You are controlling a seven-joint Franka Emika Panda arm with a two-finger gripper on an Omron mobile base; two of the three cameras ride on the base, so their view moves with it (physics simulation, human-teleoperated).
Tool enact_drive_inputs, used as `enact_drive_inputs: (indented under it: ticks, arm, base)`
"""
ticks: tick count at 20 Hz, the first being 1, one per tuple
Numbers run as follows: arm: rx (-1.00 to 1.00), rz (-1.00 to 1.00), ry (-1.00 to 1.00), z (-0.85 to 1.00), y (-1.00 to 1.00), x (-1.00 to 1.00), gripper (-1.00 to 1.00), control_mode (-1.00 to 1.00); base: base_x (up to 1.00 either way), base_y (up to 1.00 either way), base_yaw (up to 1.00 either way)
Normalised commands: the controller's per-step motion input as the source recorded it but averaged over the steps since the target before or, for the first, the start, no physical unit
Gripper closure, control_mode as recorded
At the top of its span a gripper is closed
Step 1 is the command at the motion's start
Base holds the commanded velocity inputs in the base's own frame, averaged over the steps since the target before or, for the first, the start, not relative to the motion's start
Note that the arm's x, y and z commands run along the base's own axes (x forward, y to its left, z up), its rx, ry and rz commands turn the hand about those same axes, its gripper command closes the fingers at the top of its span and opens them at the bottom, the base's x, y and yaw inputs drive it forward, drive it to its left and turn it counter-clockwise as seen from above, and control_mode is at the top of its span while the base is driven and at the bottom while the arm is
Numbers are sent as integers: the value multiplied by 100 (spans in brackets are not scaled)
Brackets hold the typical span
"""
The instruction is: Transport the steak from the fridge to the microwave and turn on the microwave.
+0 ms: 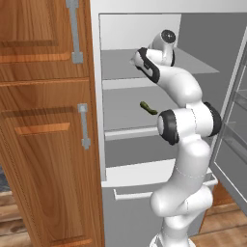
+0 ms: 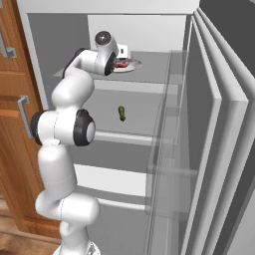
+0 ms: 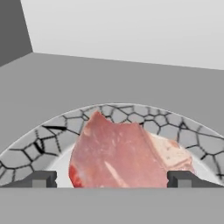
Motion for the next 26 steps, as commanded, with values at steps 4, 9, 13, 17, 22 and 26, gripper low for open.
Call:
enact_drive_inputs:
  ticks: [4,9,13,17,22,26]
  arm:
    - [-1,0,2,0,0,19,-100,-100]
    - [0,0,6,-6,-4,18,-100,-100]
    - [0,0,7,-10,-5,13,-100,-100]
    - [0,0,6,-10,-7,14,-100,-100]
    - [0,0,5,-18,-9,8,100,-100]
    - [0,0,0,-27,-10,1,100,-100]
  base:
    - [0,0,0]
    - [0,0,0]
    - [0,0,0]
    - [0,0,0]
    - [0,0,0]
    - [0,0,0]
